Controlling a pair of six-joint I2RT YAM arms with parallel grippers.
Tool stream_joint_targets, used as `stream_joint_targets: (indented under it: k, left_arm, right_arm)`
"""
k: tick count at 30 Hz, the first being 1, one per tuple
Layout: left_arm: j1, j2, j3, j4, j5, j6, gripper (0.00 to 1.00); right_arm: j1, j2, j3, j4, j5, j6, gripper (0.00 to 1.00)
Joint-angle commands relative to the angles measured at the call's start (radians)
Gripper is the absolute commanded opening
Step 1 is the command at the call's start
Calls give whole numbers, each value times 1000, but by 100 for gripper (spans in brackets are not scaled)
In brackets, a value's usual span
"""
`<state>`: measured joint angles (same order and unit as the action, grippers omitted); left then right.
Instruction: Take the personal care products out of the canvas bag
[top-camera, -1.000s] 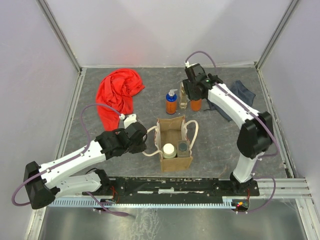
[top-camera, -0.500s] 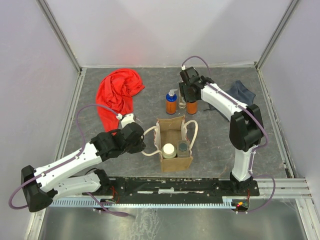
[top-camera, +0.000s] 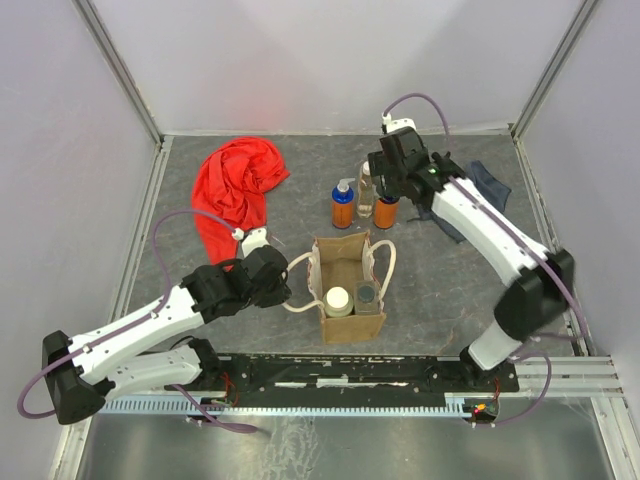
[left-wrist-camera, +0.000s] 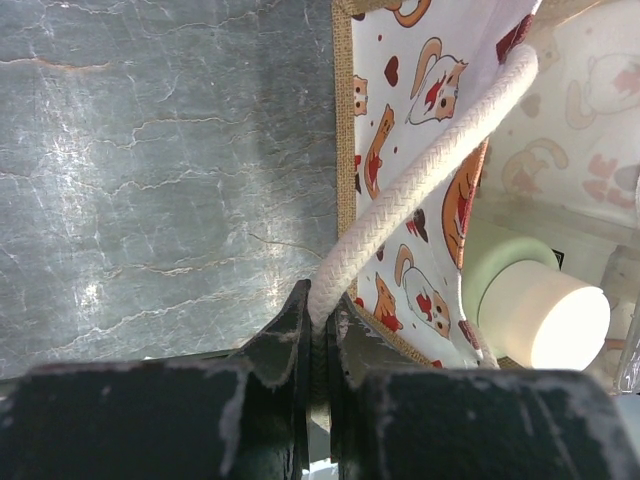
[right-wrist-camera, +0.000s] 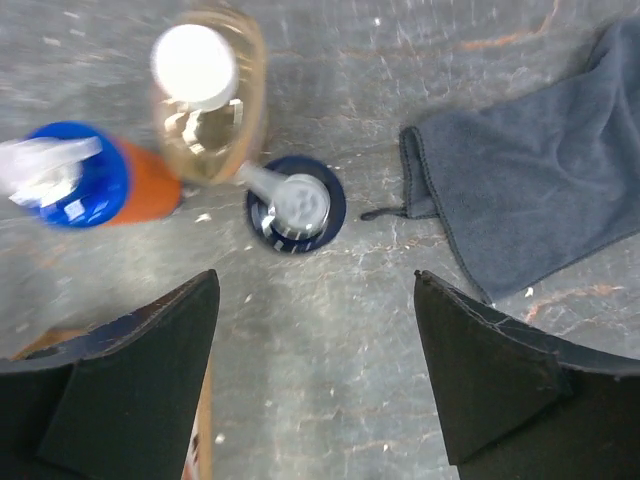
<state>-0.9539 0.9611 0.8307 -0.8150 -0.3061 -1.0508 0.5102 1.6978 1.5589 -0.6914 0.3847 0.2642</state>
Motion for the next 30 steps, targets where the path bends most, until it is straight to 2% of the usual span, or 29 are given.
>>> stream_joint_targets:
  k: [1,6,9,17,21,30]
  left_arm:
    - [1,-18,-4,-18,-28,-33,11]
    - [2,-4,5,-10,-36,-37,10]
    - [1,-5,15,-2,-43,-40,10]
    - [2,13,59,-17,-64,-14,10]
    - [1,31,61,-6,-55,-13,10]
    - [1,38,46,18,-32,-19,10]
  right_arm:
    - [145,-254,15,-66,7,-8,85]
    - [364,-323,89,-234,32,49,82]
    - [431,-358,39,-249,13,113,81]
    - [520,-405,-218,-105,-194,154,79]
    - [585,-365,-261,-71,-213,128,78]
    - [645,-274,-287,-29,-224,93,78]
